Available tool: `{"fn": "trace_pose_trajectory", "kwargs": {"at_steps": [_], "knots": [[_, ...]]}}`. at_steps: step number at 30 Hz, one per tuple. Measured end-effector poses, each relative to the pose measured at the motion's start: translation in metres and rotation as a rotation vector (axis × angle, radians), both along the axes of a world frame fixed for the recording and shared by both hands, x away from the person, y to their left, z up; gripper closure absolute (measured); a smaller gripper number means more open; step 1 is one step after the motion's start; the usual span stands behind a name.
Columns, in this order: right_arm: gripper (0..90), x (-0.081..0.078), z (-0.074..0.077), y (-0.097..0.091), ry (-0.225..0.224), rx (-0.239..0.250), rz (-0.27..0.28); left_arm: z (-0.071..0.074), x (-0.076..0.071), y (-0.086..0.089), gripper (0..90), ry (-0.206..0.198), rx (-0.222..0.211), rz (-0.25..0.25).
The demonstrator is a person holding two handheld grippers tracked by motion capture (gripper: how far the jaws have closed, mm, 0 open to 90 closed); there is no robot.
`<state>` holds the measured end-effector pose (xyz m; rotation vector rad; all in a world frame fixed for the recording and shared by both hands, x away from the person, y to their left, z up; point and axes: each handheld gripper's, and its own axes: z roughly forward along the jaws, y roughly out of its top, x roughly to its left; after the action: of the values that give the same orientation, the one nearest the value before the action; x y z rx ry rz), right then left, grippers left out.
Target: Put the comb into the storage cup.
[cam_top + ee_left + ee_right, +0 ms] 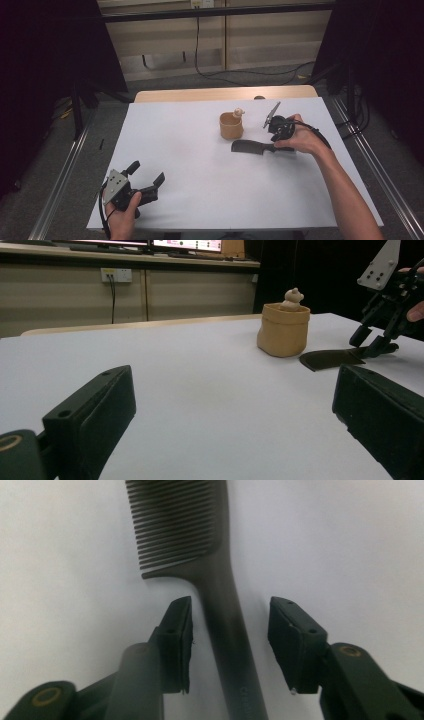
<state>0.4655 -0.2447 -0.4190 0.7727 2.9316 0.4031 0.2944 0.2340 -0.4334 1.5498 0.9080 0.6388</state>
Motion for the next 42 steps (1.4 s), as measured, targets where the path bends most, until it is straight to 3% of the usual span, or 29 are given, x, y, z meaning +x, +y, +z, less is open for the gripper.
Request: {"fn": "trace_pose_trajectory", "kwargs": {"at_steps": [8, 14, 26, 32, 42], "knots": [[62.7, 0.004, -0.003, 0.006, 0.026, -0.040, 0.044, 0.000, 0.000, 0.000, 3.8, -0.002, 0.003, 0.004], [69.3, 0.004, -0.004, 0.011, 0.040, -0.040, 0.063, 0.000, 0.000, 0.000, 3.8, -0.003, 0.001, -0.001], [71.7, 0.007, -0.005, 0.010, 0.064, -0.032, 0.083, 0.000, 0.000, -0.001, 3.8, -0.003, 0.010, -0.005], [72.8, 0.007, -0.005, 0.010, 0.061, -0.039, 0.121, 0.000, 0.000, 0.000, 3.8, 0.000, 0.010, -0.001], [73.2, 0.007, -0.004, 0.006, 0.087, -0.014, 0.111, 0.000, 0.000, 0.000, 3.8, -0.002, -0.001, 0.004]]}}
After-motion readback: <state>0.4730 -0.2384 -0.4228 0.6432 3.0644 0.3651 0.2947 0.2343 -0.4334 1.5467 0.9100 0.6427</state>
